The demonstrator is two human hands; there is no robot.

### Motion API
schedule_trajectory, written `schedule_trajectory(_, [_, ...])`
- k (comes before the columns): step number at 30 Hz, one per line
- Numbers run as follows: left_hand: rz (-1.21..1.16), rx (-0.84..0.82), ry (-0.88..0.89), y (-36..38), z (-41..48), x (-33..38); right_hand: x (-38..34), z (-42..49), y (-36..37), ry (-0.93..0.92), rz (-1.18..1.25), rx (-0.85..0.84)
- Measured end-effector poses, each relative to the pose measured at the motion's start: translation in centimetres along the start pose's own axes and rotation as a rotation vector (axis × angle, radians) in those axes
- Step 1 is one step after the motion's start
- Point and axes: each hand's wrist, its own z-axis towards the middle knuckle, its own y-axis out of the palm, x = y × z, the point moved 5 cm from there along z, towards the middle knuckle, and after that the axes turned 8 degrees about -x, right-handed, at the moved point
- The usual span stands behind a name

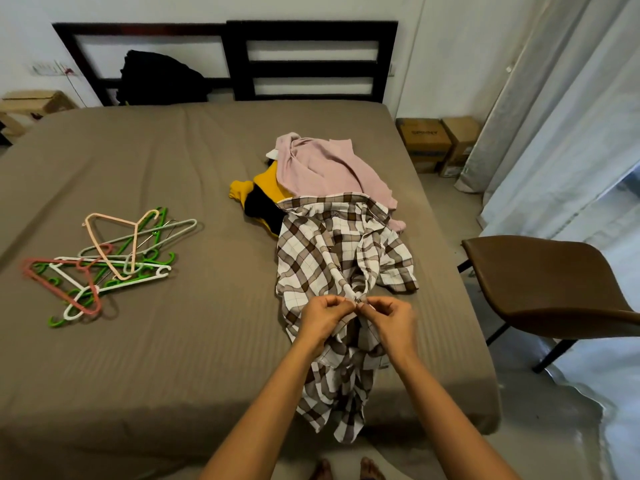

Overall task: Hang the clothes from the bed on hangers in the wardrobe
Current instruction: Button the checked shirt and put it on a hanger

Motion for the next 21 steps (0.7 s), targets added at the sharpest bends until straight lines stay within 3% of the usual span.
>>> schedule_trajectory(10, [0.218, 0.067, 0.034, -0.8, 0.2, 0.6, -1.2, -0.8, 0.4, -0.040, -0.003, -0.081])
schedule_trajectory(14, [0.351, 0.079, 0.051, -1.2, 0.0, 0.9, -0.7, -0.8, 0.9, 0.061, 0.054, -0.112])
schedule_trajectory(21, [0.416, 0.064, 0.016, -1.0, -0.1, 1.2, -1.0, -1.2, 1.1, 0.088, 0.055, -0.051])
